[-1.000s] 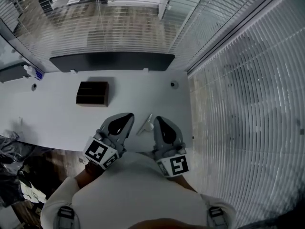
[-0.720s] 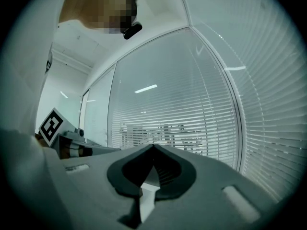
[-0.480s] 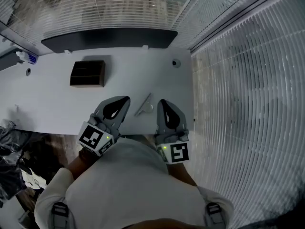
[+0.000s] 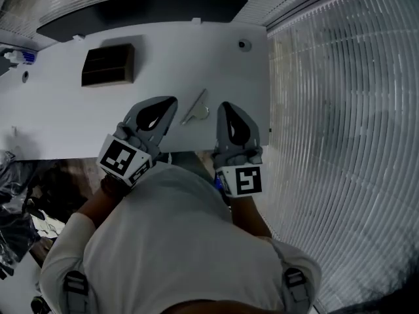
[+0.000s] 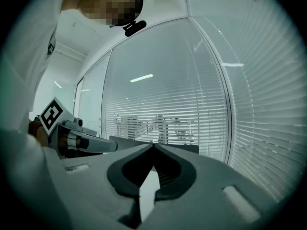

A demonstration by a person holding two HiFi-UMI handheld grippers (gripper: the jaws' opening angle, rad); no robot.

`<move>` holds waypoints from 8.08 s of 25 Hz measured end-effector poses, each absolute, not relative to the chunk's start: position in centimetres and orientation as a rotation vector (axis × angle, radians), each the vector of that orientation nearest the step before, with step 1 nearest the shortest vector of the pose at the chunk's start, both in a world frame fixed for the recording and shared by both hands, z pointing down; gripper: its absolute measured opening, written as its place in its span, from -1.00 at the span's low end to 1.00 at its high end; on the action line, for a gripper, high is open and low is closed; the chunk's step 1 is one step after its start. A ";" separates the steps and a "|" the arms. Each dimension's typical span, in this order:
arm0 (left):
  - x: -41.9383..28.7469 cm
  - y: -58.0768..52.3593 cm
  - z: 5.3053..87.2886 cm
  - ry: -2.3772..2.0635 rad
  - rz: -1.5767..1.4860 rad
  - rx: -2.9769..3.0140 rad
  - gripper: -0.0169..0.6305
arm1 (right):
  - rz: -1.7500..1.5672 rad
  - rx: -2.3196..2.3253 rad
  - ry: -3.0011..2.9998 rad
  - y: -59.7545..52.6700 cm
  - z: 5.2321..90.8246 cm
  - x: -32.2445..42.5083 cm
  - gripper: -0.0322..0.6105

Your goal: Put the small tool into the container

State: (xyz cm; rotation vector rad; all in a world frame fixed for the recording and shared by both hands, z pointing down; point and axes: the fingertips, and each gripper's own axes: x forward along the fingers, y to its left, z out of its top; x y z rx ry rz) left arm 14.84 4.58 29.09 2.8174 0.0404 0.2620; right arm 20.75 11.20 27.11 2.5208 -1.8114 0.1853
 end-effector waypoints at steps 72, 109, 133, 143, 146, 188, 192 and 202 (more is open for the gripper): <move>14.9 5.5 54.2 0.100 0.724 2.565 -0.94 | 2.024 2.506 -1.682 16.4 59.6 20.7 -0.73; 14.2 3.5 53.0 0.063 0.663 2.534 -0.94 | 2.248 2.470 -1.679 13.9 58.8 20.1 -0.88; 13.6 2.3 50.5 0.010 0.600 2.597 -0.94 | 2.173 2.477 -1.936 11.4 54.5 20.5 -0.88; 13.1 1.7 49.1 -0.074 0.533 2.628 -0.94 | 2.112 2.419 -2.090 10.1 52.1 20.6 -0.88; 13.1 1.1 47.6 -0.102 0.498 2.640 -0.94 | 2.082 2.401 -2.122 9.5 50.5 20.7 -0.88; 2.5 -2.3 35.6 -0.427 0.208 2.676 -0.94 | 1.599 1.942 -2.558 2.8 34.8 12.8 -0.88; 2.4 -2.5 35.6 -0.429 0.190 2.653 -0.94 | 1.513 1.897 -2.575 2.3 34.0 12.2 -0.88; 1.6 -3.5 35.3 -0.448 0.156 2.659 -0.94 | 1.206 1.726 -2.585 0.5 32.3 10.3 -0.88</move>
